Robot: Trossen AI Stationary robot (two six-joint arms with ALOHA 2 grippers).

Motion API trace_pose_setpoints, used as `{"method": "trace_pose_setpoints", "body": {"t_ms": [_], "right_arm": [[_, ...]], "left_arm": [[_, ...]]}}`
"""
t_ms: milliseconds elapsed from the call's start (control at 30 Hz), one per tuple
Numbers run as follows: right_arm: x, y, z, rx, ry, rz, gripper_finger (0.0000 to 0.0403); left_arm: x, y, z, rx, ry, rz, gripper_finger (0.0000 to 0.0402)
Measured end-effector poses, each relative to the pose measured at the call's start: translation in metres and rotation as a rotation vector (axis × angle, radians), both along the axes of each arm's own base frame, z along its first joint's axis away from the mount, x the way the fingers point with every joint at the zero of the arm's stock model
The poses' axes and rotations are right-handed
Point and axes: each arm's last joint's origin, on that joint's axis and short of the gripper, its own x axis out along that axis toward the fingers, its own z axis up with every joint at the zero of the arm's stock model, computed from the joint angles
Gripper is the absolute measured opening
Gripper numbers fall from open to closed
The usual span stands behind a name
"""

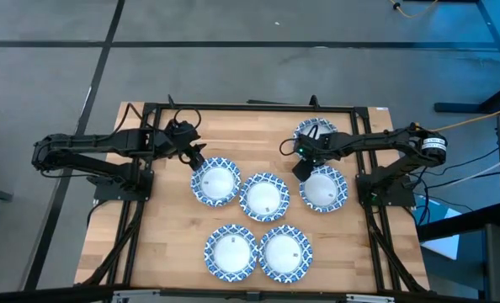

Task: Nest bowls inside each other
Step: Stack the white bowl on the white bowl

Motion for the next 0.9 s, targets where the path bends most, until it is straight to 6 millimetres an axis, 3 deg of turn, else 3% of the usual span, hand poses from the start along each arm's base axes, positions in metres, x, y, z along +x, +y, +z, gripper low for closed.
{"method": "trace_pose_setpoints", "body": {"t_ms": [367,733,900], "right_arm": [[0.019,-0.007,0.030,-0.086,-0.054,0.064,0.0200],[0.019,-0.009,0.006,-0.102,0.072,0.076,0.0199],[0.020,-0.009,0.000,-0.094,0.093,0.077,0.0167]], "left_arm": [[0.000,0.000,0.000,0.000,0.000,0.000,0.0159],[-0.001,0.000,-0.001,-0.001,0.008,0.000,0.0159],[-0.001,0.000,-0.001,-0.003,0.014,0.000,0.0159]]}}
